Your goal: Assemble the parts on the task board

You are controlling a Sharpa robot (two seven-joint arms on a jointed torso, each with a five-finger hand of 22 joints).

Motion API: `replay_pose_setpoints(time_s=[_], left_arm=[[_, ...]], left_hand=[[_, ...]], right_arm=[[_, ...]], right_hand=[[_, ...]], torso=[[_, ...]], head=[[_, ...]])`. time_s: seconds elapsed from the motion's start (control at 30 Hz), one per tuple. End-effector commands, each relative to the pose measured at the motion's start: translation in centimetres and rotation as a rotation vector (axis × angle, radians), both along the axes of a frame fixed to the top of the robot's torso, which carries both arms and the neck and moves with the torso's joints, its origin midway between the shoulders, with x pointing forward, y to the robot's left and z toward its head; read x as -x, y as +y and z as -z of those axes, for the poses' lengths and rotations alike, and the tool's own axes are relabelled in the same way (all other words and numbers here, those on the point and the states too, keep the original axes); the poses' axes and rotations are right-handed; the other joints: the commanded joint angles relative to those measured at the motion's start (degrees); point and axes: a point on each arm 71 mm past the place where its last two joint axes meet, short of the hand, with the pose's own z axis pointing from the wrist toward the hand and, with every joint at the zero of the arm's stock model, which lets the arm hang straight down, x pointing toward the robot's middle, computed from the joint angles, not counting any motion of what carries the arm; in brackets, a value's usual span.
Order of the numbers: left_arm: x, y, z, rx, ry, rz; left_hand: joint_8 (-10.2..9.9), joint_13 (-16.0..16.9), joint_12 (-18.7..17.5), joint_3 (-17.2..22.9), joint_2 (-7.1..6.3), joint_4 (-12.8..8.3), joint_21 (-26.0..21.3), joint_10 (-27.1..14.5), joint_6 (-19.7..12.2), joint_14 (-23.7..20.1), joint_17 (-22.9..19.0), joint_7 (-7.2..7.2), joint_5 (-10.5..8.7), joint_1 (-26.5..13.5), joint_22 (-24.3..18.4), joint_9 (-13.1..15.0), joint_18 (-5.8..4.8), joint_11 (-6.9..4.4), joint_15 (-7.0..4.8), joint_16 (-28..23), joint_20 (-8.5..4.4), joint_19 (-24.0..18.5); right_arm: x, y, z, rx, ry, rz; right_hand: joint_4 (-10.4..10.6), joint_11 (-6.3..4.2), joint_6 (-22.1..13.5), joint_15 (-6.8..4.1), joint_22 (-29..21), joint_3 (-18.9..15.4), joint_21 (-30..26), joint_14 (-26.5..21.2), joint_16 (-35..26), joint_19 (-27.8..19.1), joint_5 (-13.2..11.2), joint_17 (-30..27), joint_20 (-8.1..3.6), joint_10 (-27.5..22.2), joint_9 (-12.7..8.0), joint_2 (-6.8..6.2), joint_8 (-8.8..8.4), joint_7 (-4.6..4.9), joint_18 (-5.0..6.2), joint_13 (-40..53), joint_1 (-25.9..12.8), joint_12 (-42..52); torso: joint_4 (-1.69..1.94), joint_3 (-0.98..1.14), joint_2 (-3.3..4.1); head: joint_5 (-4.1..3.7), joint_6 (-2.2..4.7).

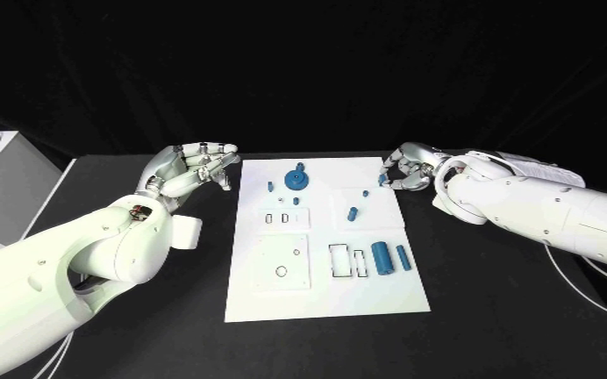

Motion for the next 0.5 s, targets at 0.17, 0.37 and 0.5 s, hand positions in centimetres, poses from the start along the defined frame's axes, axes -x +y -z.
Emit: replay_pose_setpoints(time_s=[0.17,0.37,0.5], left_arm=[[0.07,-0.20,-0.08,0.005,-0.003,0.019],[0.07,-0.19,-0.07,0.004,-0.002,0.019],[0.07,-0.18,-0.06,0.004,-0.001,0.019]], left_hand=[[-0.2,0.1,0.0,0.3,0.07,0.1,0.2,0.0,0.3,-0.2,0.0,0.13,0.01,-0.5,0.0,0.1,0.79,-0.06,-0.03,0.2,-0.01,-0.3],[-0.2,0.0,0.0,0.4,0.08,0.1,0.3,0.0,0.2,-0.2,0.0,0.15,0.01,-0.5,0.1,0.1,0.79,-0.05,-0.02,0.2,0.00,-0.4],[-0.2,0.0,0.0,0.4,0.07,0.1,0.3,0.0,0.2,-0.2,0.0,0.17,0.01,-0.5,0.1,0.1,0.79,-0.04,-0.01,0.2,0.00,-0.4]], right_arm=[[-0.02,0.34,0.41,0.019,0.017,-0.009],[-0.09,0.48,0.43,0.022,0.013,-0.008],[-0.15,0.56,0.41,0.022,0.007,-0.006]], right_hand=[[0.1,-0.22,1.3,-0.46,15.1,1.0,0.3,5.9,0.2,6.0,0.4,15.1,-0.21,6.0,0.2,1.13,0.66,-0.35,-0.82,15.1,0.1,0.1],[0.1,-0.53,1.9,-0.85,15.1,2.0,0.3,5.9,0.2,6.0,0.4,15.1,-0.57,6.0,0.2,1.57,0.97,-0.69,-0.82,15.1,0.3,0.1],[0.0,-0.65,2.2,-1.02,15.1,2.5,0.3,5.9,0.2,6.0,0.3,15.1,-0.73,6.0,0.2,1.82,1.12,-0.82,-0.82,15.1,0.4,0.1]], torso=[[-0.05,0.05,0.04],[0.00,0.04,0.01],[0.00,0.04,-0.01]], head=[[0.04,-0.02],[0.04,-0.13],[0.03,-0.17]])
